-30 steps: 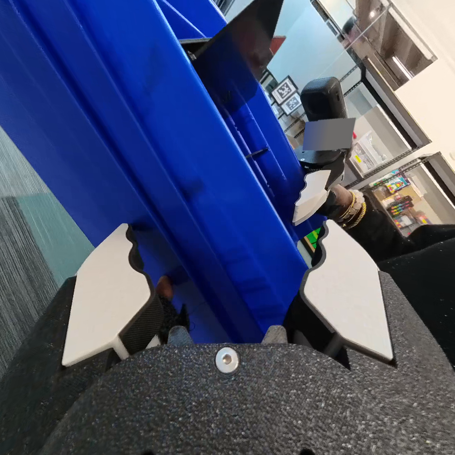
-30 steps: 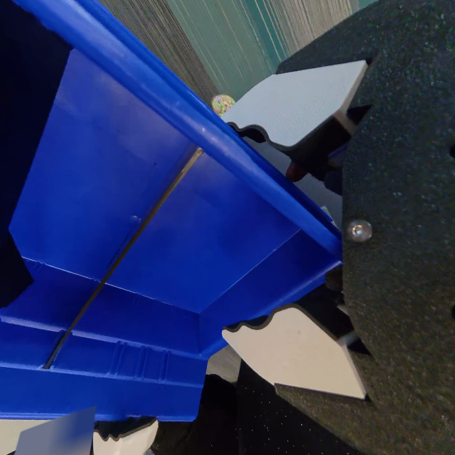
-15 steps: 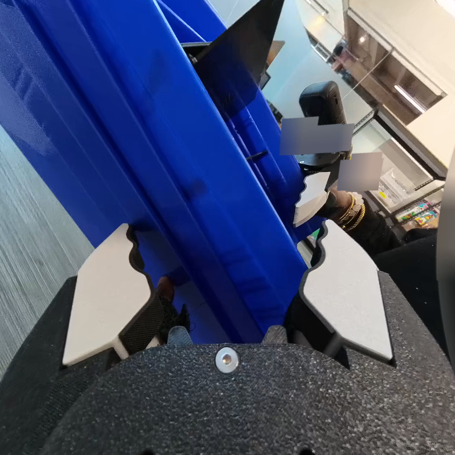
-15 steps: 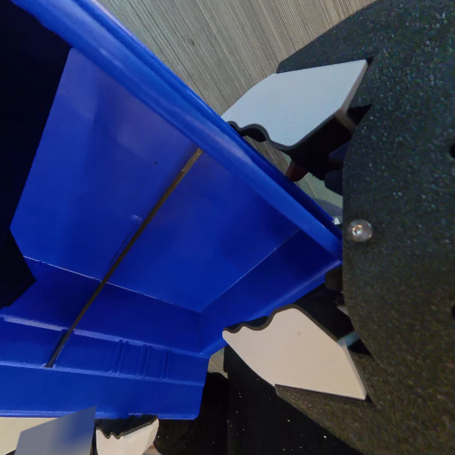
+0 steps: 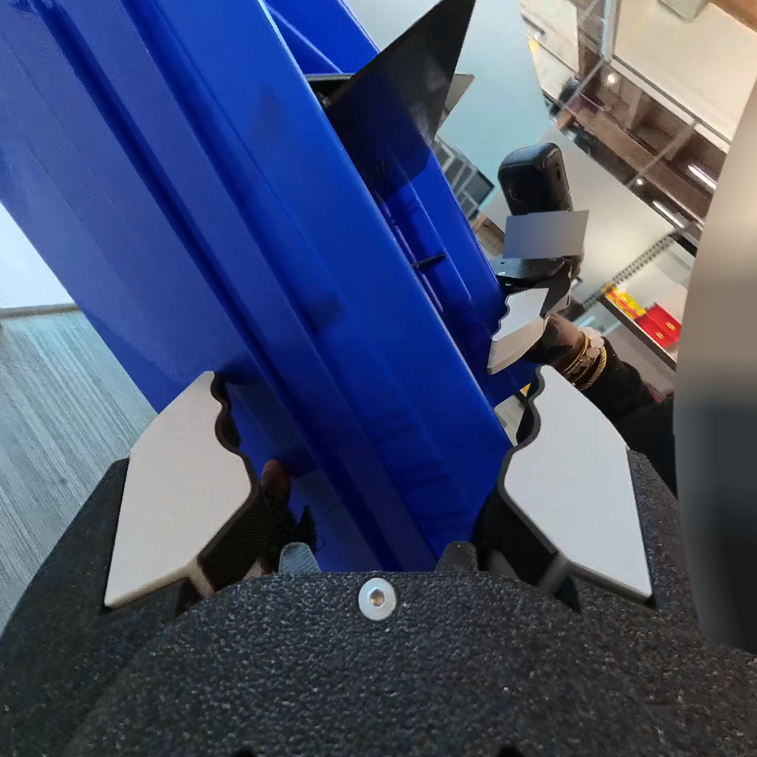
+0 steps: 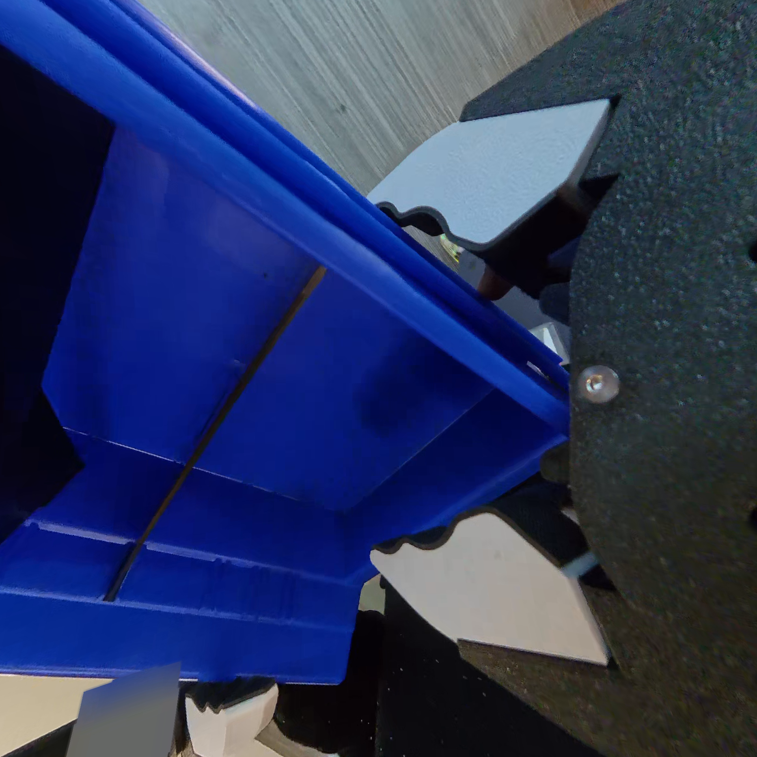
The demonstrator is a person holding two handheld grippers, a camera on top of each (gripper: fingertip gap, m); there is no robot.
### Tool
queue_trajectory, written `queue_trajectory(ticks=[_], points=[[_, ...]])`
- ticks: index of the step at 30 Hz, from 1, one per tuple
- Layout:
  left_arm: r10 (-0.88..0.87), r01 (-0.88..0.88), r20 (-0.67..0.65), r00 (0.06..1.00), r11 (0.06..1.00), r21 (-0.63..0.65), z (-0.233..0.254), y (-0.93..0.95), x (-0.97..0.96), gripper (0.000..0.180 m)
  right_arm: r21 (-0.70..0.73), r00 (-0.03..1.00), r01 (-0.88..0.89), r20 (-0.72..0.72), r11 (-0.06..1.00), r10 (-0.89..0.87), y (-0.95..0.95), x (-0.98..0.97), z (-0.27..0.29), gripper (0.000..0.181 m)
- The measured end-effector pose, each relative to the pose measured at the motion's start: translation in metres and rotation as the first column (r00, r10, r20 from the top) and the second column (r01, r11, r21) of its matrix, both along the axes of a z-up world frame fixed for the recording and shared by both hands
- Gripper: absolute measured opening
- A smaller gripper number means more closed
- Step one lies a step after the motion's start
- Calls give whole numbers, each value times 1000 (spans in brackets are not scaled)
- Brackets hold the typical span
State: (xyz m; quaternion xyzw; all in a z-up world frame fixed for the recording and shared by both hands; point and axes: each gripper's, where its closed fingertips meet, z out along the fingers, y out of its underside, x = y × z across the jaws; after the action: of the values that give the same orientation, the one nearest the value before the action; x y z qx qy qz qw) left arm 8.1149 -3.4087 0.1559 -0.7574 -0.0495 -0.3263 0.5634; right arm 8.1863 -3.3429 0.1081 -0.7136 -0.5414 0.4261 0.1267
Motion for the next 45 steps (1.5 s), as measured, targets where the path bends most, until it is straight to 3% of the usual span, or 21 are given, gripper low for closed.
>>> queue_trajectory(ticks=[8,21,29,37,45], points=[[99,-99,16,995,995,21,-2,263,-268,133,29,995,-101,8,994,101,271,-278,3,140],[98,-98,-4,995,993,63,12,689,-708,131,45,996,-45,-73,998,48,698,-720,18,139],[261,-262,21,965,965,33,15,875,-1013,132,36,973,-226,-31,973,228,895,-1039,25,139],[448,-450,47,893,888,94,17,971,-1346,132,81,908,-410,-60,909,415,1000,-1388,36,143],[684,-678,3,730,723,132,41,960,-1669,131,118,762,-626,-119,771,636,998,-1743,57,140]])
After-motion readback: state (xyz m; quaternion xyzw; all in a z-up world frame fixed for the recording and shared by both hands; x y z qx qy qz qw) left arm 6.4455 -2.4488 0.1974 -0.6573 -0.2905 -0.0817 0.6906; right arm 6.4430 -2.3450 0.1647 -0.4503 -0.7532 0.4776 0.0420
